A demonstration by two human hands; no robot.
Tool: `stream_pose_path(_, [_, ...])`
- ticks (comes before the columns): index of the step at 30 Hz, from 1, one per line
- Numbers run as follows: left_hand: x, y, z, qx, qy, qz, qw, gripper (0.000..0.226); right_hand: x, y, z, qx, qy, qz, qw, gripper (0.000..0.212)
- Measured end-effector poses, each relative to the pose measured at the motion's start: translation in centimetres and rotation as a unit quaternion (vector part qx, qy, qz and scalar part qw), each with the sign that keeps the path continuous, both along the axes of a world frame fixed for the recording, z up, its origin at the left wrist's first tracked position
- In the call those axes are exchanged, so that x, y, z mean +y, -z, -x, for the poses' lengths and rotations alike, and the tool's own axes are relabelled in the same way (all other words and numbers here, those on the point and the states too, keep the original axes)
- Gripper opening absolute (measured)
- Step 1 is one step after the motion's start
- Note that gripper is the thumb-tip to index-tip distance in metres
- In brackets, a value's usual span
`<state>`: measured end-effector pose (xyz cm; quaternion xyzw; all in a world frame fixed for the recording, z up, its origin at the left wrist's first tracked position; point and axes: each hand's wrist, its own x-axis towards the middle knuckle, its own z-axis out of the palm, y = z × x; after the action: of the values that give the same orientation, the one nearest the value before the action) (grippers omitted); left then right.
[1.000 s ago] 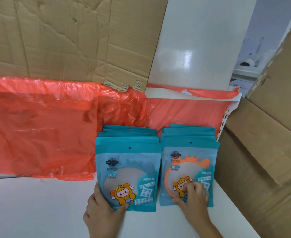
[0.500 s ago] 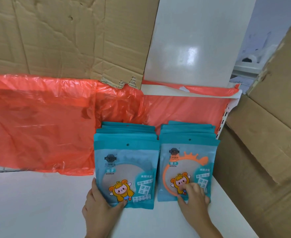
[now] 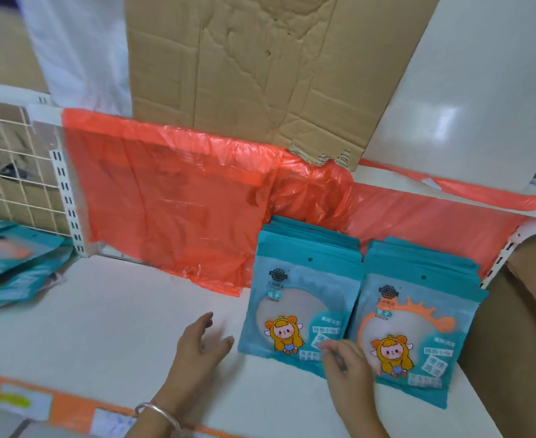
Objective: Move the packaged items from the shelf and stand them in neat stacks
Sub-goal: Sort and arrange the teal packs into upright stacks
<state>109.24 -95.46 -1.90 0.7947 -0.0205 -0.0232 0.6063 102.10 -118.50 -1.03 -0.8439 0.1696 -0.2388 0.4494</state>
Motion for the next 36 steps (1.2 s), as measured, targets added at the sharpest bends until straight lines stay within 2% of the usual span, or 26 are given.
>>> stream_pose_path(2, [3.5,-1.0,0.0,-0.006,-0.013,0.007,1.000,0.040,3.4,-0.4,-1.4,-0.023,-0.037,-0.005,0.999,0.039])
stream_pose_path(4, [7.7,-2.0,0.1,-0.007,-0.031,0.009,0.999,0.034,7.5,-0.8,-2.9,-0.041,-0.065,-0.001,0.997,0.046])
stream_pose_path(7, [15.2,-3.3,0.7,0.019,-0.078,0.042,0.996,0.029,14.8,-1.6,-4.6,-0.009,-0.121,-0.049,0.991,0.048])
stream_pose_path(9, [20.4,-4.4,1.2,0.063,-0.115,0.089,0.987,0.034,20.2,-2.5,-5.6,0.027,-0.166,-0.080,0.982,0.038])
stream_pose_path(11, [25.6,-5.8,1.7,0.103,-0.149,0.129,0.975,0.042,25.6,-3.4,-6.4,0.076,-0.217,-0.112,0.967,0.018])
stream_pose_path(12, [28.1,-6.4,1.9,0.109,-0.162,0.146,0.970,0.038,28.3,-4.1,-6.8,0.099,-0.239,-0.141,0.956,0.010])
stream_pose_path(14, [33.0,-7.2,2.2,0.108,-0.183,0.154,0.965,0.023,33.2,-5.4,-7.5,0.121,-0.262,-0.203,0.936,0.030])
stream_pose_path(15, [35.1,-7.5,2.3,0.105,-0.191,0.151,0.964,0.019,35.3,-6.0,-7.8,0.124,-0.266,-0.226,0.929,0.031])
stream_pose_path(18, [40.8,-8.0,3.1,0.091,-0.222,0.150,0.959,0.015,40.6,-7.0,-8.8,0.136,-0.279,-0.261,0.914,0.015])
stream_pose_path(25, [48.3,-8.4,2.8,0.111,-0.225,0.113,0.961,0.020,48.4,-6.2,-12.5,0.220,-0.262,-0.315,0.885,0.013])
stream_pose_path(30, [51.2,-7.5,-1.9,0.110,-0.238,0.127,0.957,0.008,50.9,-4.9,-17.3,0.250,-0.226,-0.350,0.874,0.011])
stream_pose_path(33, [52.7,-6.8,-5.8,0.107,-0.230,0.119,0.960,0.021,52.1,-4.4,-21.0,0.255,-0.209,-0.350,0.877,0.012])
stream_pose_path(36, [54.1,-6.9,-9.6,0.110,-0.229,0.115,0.960,0.020,53.2,-4.1,-24.4,0.271,-0.198,-0.322,0.885,0.014])
